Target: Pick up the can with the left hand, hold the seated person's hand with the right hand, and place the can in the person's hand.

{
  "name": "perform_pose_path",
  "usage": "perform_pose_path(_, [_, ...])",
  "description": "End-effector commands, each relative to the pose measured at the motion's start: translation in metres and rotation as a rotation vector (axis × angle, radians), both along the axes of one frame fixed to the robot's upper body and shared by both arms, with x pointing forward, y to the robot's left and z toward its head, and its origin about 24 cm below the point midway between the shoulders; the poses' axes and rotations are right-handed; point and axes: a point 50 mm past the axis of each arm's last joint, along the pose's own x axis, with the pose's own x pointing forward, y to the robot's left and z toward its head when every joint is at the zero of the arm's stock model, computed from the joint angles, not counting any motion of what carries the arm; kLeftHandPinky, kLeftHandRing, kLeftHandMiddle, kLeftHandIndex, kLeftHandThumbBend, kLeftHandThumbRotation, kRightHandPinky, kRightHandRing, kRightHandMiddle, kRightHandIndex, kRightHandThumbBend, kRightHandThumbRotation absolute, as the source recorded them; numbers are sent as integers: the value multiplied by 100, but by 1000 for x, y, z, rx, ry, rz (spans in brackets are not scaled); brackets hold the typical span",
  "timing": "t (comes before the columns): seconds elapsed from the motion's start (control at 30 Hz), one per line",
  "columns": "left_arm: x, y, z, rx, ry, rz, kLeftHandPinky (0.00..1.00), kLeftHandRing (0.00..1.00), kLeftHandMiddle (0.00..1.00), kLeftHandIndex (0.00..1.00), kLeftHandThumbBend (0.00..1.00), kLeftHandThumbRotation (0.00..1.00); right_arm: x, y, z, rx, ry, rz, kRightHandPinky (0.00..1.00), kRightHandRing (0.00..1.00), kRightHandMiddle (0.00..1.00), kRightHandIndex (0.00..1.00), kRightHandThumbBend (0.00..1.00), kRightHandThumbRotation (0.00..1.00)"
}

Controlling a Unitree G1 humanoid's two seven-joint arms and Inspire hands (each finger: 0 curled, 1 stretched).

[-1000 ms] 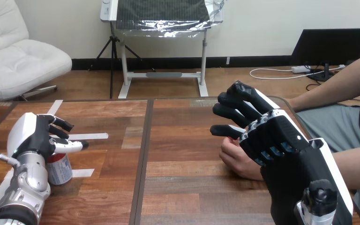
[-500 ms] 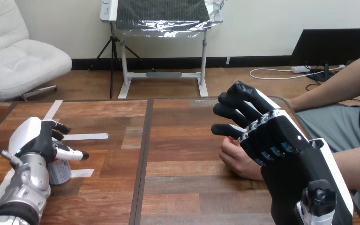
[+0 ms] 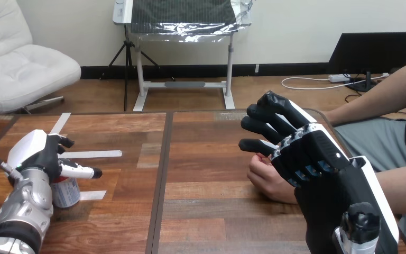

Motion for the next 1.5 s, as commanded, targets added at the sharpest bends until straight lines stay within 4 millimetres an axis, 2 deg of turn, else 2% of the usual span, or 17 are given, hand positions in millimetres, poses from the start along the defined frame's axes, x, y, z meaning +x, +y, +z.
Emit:
perform_pose_path(0.0, [21, -1, 34, 40, -84, -39, 80, 81, 81, 78, 99, 30, 3, 0, 10, 33, -63, 2, 78, 85, 86, 86, 100, 87])
perform_pose_path(1.03, [19, 2, 33, 31, -80, -27, 82, 81, 81, 77, 100, 29, 3, 0, 9, 32, -58, -2, 77, 85, 86, 86, 100, 86])
perform_pose_path(1.47, [20, 6, 38, -8, -34, -27, 75, 81, 81, 77, 97, 31, 2, 0, 9, 32, -54, -5, 78, 85, 86, 86, 100, 87])
